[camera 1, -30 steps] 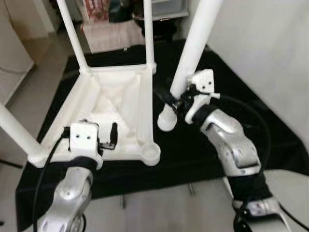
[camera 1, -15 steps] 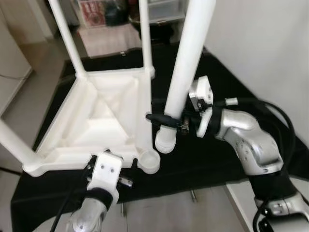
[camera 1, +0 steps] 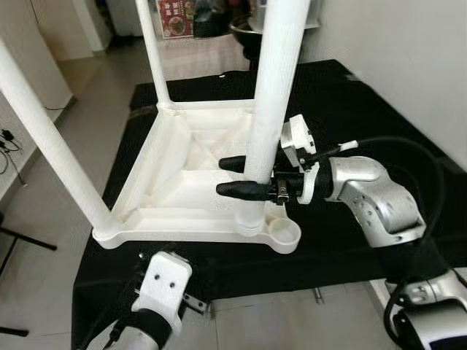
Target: Building children table
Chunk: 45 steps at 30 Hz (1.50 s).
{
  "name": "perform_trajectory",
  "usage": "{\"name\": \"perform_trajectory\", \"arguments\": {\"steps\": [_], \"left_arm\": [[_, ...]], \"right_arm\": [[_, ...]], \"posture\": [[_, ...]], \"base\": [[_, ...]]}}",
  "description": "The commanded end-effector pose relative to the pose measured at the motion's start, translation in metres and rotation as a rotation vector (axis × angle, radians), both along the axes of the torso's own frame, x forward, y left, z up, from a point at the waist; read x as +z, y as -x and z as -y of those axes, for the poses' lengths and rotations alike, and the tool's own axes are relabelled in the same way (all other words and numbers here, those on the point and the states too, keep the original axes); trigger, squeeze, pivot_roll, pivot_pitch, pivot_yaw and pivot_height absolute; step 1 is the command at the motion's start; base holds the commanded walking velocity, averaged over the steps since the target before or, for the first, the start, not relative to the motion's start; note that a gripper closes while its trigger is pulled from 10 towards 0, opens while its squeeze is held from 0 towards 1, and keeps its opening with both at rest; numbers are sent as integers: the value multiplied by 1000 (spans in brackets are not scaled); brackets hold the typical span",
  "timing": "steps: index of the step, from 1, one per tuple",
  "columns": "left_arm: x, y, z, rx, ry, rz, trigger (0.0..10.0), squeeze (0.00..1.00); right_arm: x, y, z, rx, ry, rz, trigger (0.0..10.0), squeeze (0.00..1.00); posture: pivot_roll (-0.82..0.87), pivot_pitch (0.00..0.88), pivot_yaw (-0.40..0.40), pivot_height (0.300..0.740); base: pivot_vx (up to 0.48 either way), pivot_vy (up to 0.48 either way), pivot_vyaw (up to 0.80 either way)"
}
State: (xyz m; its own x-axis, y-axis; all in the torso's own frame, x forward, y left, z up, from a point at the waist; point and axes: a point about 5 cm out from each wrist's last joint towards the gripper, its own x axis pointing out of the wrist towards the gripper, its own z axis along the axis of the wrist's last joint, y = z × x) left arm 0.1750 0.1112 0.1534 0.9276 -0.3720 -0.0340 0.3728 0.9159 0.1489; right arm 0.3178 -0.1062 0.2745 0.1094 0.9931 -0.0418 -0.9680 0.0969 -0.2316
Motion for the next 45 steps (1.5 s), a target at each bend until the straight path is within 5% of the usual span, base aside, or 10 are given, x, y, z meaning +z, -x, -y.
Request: {"name": "perform_trajectory", "arguments": {"steps": [1, 10, 17, 31, 45], "left_arm": [[3, 1, 1, -24, -21, 21, 10000, 0], [9, 6, 4, -65, 23, 24, 10000, 0], [6, 22, 13, -257, 55, -34, 10000, 0], [11, 29, 10, -273, 95, -33, 10000, 0], [13, 35, 9, -308, 106, -44, 10000, 0]], "right_arm": [[4, -1, 1, 15, -12, 17, 10000, 0], [11, -6, 15, 70, 5, -29, 10000, 0], [15, -3, 18, 226, 17, -56, 10000, 0], [19, -3, 11, 291, 89, 33, 10000, 0], [30, -4, 35, 281, 167, 28, 10000, 0]], "posture": [[3, 239, 45, 740], [-5, 285, 48, 740], [11, 315, 58, 740], [49, 351, 76, 740], [46, 373, 98, 740]], "base": [[0, 0, 0], [0, 0, 0], [0, 0, 0], [0, 0, 0], [0, 0, 0]]}}
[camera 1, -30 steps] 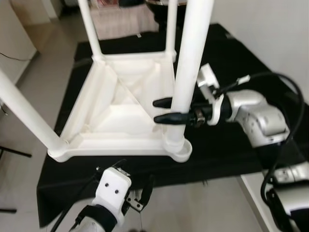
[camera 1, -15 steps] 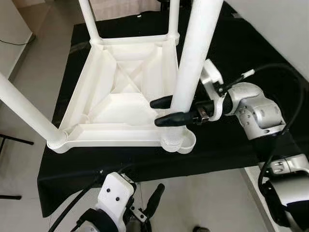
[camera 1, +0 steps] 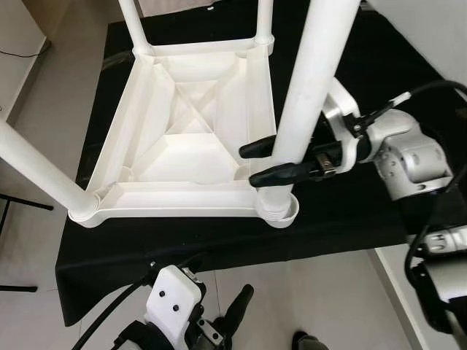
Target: Building children table
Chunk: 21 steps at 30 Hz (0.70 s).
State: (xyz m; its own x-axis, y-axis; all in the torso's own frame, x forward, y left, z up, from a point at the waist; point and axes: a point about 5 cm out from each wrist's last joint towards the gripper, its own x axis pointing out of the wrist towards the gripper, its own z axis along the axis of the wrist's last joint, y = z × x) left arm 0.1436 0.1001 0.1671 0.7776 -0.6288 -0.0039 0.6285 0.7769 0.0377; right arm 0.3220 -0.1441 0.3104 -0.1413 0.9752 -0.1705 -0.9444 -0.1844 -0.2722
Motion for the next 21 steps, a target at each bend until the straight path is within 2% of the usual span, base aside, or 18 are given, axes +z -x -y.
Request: {"name": "perform_trajectory", "arguments": {"steps": [1, 10, 12, 17, 21], "left_arm": [[-1, 4, -3, -13, -8, -12, 10000, 0], [-1, 3, -3, -17, -10, -11, 10000, 0], [-2, 3, -4, -16, -11, -10, 10000, 0], [-2, 3, -4, -16, -11, -10, 10000, 0], [-2, 3, -3, -16, -10, -9, 10000, 0]], "right_arm": [[-6, 0, -3, 21, 41, -17, 10000, 0], [-9, 4, -4, 45, 103, -14, 10000, 0], [-14, 7, -9, 74, 163, 7, 10000, 0], [-17, 9, -13, 91, 203, 27, 10000, 0], [-23, 9, -25, 129, 266, 56, 10000, 0]], "posture": [[46, 373, 98, 740], [44, 363, 99, 740], [41, 357, 100, 740], [41, 356, 100, 740], [37, 355, 100, 740]], "base": [[0, 0, 0], [0, 0, 0], [0, 0, 0], [0, 0, 0], [0, 0, 0]]}}
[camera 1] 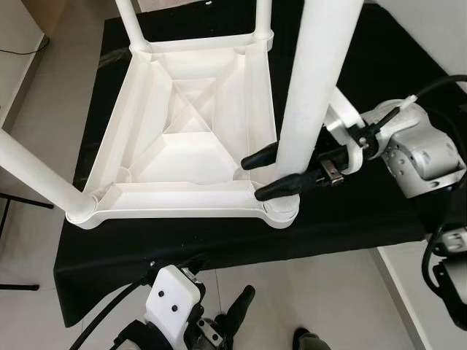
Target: Building children table
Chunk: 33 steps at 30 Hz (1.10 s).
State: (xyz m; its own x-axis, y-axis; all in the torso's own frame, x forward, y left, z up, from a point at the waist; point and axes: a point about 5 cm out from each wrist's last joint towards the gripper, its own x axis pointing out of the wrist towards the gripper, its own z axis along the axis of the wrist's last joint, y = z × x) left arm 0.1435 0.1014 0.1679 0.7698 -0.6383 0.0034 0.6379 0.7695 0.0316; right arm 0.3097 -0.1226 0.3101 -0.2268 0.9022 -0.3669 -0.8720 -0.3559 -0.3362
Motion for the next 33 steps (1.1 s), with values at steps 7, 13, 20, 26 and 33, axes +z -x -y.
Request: {"name": "perform_trajectory", "arguments": {"steps": [7, 13, 20, 26, 33], "left_arm": [[-2, 3, -1, -4, -15, -9, 10000, 0], [-1, 2, -1, -1, -10, -7, 10000, 0], [-2, 0, 0, -2, -6, -6, 10000, 0], [-2, 0, 0, -4, -5, -5, 10000, 0], [-2, -1, -1, -2, -5, -3, 10000, 0]], "right_arm": [[-26, -17, -11, -52, 66, -83, 10000, 0], [-27, -25, -13, -137, -23, -115, 10000, 0], [-31, -34, -1, -317, -118, -130, 10000, 0], [-32, -42, 6, -488, -193, -120, 10000, 0], [-40, -42, 13, -697, -264, -87, 10000, 0]], "posture": [[35, 361, 94, 740], [31, 366, 92, 740], [19, 368, 93, 740], [10, 364, 91, 740], [0, 363, 94, 740]], "base": [[0, 0, 0], [0, 0, 0], [0, 0, 0], [0, 0, 0], [0, 0, 0]]}}
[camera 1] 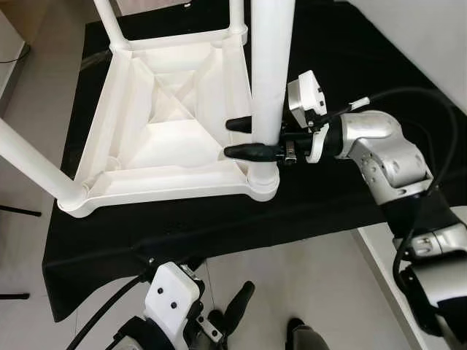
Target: Building children table
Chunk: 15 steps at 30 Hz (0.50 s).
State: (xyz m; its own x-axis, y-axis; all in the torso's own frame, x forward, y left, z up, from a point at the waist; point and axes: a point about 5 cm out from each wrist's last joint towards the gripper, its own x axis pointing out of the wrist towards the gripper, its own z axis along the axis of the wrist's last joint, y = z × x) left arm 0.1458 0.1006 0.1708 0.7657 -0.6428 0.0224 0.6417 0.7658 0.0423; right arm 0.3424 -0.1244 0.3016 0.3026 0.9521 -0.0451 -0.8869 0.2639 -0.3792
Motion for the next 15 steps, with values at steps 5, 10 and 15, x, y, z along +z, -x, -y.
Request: {"name": "perform_trajectory", "arguments": {"steps": [5, 10, 15], "left_arm": [[-5, 0, -3, 5, -12, -23, 10000, 0], [-5, -1, -3, 12, -16, -20, 10000, 0], [-5, -1, -5, 19, -19, -17, 10000, 0]], "right_arm": [[-44, -4, 16, -361, -19, -160, 10000, 0], [-59, 1, 12, -566, -39, -174, 10000, 0], [-75, 15, 1, -733, -40, -183, 10000, 0]], "posture": [[-1, 362, 88, 740], [-2, 364, 78, 740], [-5, 365, 78, 740]], "base": [[0, 0, 0], [0, 0, 0], [0, 0, 0]]}}
